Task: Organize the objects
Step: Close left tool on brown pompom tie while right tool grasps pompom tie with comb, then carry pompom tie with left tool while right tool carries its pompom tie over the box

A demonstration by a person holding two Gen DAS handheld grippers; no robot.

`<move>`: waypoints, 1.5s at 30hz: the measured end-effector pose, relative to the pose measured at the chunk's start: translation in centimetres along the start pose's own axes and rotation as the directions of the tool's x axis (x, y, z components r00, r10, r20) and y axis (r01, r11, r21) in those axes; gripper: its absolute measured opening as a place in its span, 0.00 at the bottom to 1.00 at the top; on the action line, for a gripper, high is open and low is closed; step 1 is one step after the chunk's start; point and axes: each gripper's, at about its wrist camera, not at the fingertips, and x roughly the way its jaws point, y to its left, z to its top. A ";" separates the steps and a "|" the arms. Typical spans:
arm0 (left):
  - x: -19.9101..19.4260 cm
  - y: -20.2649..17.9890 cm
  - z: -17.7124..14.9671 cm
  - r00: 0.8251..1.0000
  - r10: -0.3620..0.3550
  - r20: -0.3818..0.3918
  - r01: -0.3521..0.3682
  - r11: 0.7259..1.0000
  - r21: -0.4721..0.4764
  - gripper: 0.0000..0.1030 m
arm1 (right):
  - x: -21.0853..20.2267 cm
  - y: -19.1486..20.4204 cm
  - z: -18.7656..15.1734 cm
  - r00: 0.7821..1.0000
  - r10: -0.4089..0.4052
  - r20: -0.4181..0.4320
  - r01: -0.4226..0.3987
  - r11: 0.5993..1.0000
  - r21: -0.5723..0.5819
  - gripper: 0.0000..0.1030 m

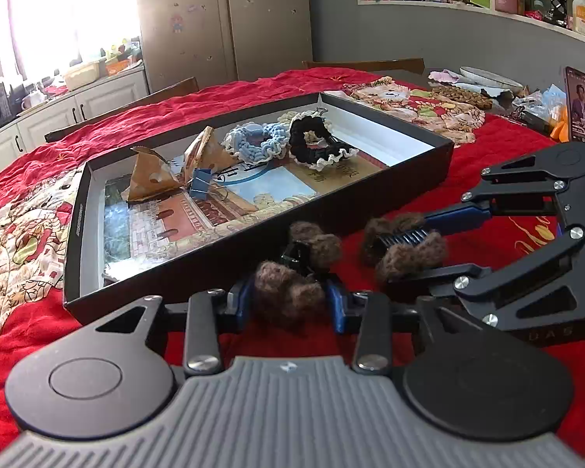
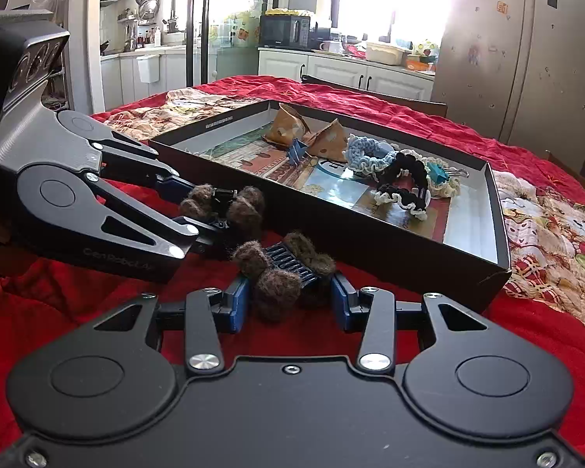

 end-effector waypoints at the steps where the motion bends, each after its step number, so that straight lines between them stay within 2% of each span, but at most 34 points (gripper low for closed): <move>1: 0.0 -0.1 0.0 1.000 0.001 -0.001 -0.001 1.000 0.001 0.39 | -0.1 0.0 0.0 1.000 0.001 0.000 -0.001 1.000 -0.001 0.40; 4: -0.1 -0.2 0.0 1.000 0.004 -0.001 -0.004 1.000 0.005 0.37 | -0.1 0.0 -0.1 1.000 0.003 0.001 -0.003 1.000 0.000 0.40; 5: -0.1 -0.2 0.0 1.000 0.006 -0.001 -0.005 1.000 0.006 0.32 | -0.1 0.0 -0.1 1.000 0.003 0.001 -0.003 1.000 0.000 0.40; 23: -3.0 0.0 -0.3 1.000 -0.017 0.017 0.017 1.000 0.001 0.32 | -1.7 0.4 0.5 0.999 0.006 0.032 -0.006 1.000 -0.005 0.40; 31: -5.1 1.0 1.3 0.997 -0.010 0.075 0.012 1.000 -0.025 0.32 | -3.1 0.3 2.3 0.996 0.007 0.090 -0.007 1.000 0.005 0.40; 37: -5.3 2.7 3.0 0.993 0.049 0.110 -0.043 0.997 -0.057 0.32 | -2.8 -0.2 4.6 0.992 -0.013 0.124 0.012 1.000 0.012 0.40; 45: -3.2 5.6 4.6 0.988 0.123 0.089 -0.111 0.986 -0.123 0.32 | -0.5 -1.0 7.3 0.990 -0.058 0.127 0.056 0.998 0.017 0.40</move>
